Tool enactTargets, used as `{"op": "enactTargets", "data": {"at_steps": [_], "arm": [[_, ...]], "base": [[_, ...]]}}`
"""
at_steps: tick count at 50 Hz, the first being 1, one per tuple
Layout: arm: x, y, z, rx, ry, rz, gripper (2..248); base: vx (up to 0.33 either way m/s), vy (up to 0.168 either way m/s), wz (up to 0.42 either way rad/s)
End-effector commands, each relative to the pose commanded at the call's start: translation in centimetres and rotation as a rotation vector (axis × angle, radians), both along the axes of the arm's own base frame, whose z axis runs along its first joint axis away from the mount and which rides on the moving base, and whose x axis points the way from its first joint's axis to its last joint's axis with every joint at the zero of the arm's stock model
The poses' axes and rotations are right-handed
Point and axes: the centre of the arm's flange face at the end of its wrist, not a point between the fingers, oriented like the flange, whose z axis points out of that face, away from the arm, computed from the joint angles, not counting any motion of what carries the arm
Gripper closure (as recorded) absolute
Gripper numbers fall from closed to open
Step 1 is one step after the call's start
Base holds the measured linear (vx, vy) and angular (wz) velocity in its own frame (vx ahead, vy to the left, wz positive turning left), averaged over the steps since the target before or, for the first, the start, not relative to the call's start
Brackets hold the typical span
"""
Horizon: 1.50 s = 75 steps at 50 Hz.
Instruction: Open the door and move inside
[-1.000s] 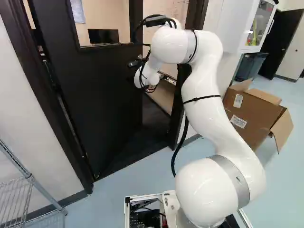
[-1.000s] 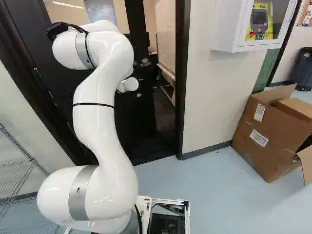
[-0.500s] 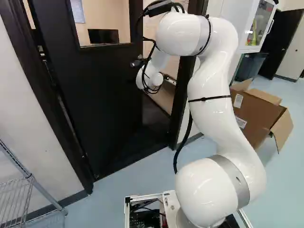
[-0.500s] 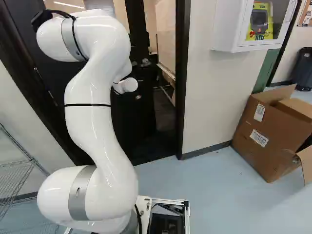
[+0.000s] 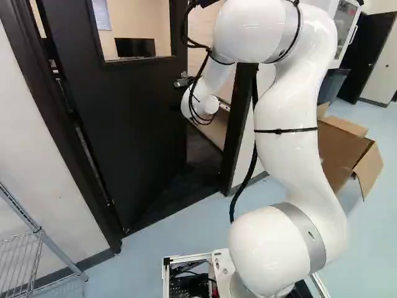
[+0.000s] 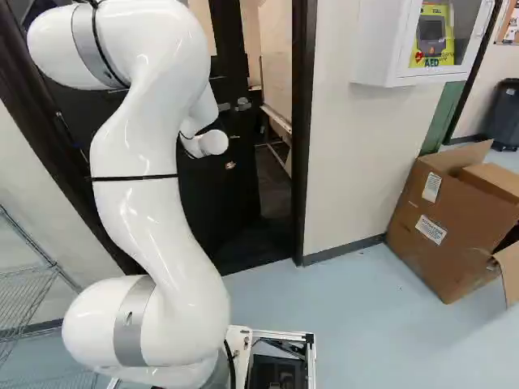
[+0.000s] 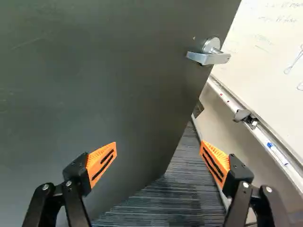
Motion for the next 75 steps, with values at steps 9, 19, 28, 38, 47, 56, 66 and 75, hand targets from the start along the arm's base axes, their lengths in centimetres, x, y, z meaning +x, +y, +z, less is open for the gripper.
{"op": "enactTargets", "data": {"at_steps": [9,19,28,38,47,56,66,75], "arm": [[-1.8,-0.8,0.2,0.013,0.013,-0.029,3],[-3.8,-1.6,0.5,0.03,0.023,-0.063,3],[-5.5,-2.3,0.8,0.046,0.028,-0.094,3],[-7.5,-3.2,1.1,0.065,0.026,-0.127,3],[-9.3,-3.9,1.3,0.081,0.018,-0.155,3],[-11.1,-4.5,1.6,0.095,0.008,-0.178,3],[-13.2,-5.2,1.7,0.098,0.008,-0.193,3],[-15.1,-5.8,1.8,0.098,0.011,-0.202,3]], "base": [[0.0,0.0,0.0],[0.0,0.0,0.0],[0.0,0.0,0.0],[0.0,0.0,0.0],[0.0,0.0,0.0],[0.0,0.0,0.0],[0.0,0.0,0.0],[0.0,0.0,0.0]]}}
